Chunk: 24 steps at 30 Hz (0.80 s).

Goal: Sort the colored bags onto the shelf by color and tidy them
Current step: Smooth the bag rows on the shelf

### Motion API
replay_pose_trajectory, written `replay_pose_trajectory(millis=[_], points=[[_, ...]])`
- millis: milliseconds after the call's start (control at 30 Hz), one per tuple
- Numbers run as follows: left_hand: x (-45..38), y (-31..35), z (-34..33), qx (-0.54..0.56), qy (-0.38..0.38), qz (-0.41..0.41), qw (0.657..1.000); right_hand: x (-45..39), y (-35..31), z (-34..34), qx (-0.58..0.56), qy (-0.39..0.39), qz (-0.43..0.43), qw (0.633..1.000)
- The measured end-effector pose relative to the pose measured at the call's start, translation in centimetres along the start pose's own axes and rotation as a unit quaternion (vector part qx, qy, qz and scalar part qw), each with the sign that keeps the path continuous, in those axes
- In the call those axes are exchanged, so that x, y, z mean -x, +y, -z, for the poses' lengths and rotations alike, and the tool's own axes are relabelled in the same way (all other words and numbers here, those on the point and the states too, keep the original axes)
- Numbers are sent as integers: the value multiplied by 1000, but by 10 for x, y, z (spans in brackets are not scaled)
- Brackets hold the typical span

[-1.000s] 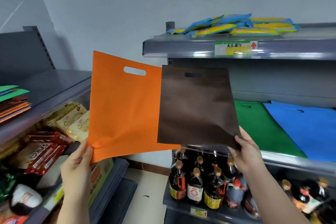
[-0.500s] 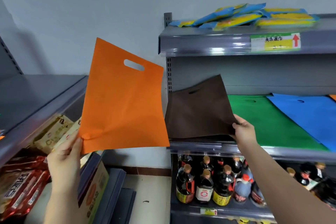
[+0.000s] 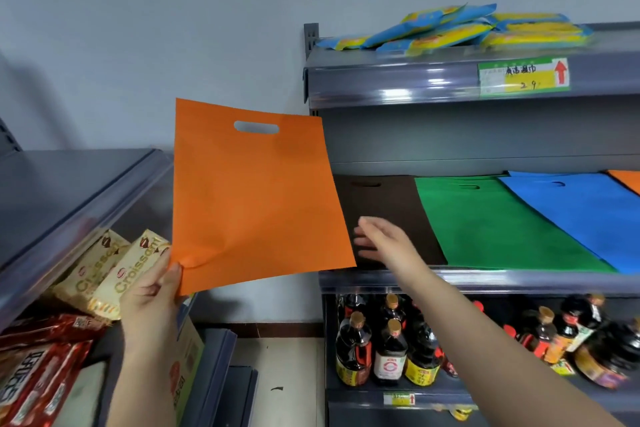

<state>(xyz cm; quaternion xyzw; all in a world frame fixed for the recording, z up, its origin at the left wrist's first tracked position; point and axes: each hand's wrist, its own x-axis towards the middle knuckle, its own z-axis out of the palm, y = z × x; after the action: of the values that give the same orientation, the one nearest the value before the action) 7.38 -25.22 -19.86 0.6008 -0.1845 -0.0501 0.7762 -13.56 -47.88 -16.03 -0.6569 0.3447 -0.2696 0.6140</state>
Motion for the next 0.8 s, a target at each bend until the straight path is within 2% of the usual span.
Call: replay_pose_trajectory(millis=[67, 133, 400, 500, 600, 800], points=[[8, 0, -13, 3, -12, 7, 1000, 9, -3, -3, -60, -55, -40, 996], [15, -5, -23, -8, -29, 12, 999, 16, -1, 3, -78, -58, -51, 994], [69, -5, -97, -39, -66, -3, 997, 57, 20, 73, -8, 110, -52, 993], [101, -9, -136, -48, -80, -7, 996, 76, 29, 118, 44, 152, -40, 987], [136, -13, -174, -39, -115, 26, 992, 99, 38, 169, 85, 188, -22, 978], [223, -12, -253, -39, -191, 51, 980, 147, 56, 278, 104, 255, -15, 961]])
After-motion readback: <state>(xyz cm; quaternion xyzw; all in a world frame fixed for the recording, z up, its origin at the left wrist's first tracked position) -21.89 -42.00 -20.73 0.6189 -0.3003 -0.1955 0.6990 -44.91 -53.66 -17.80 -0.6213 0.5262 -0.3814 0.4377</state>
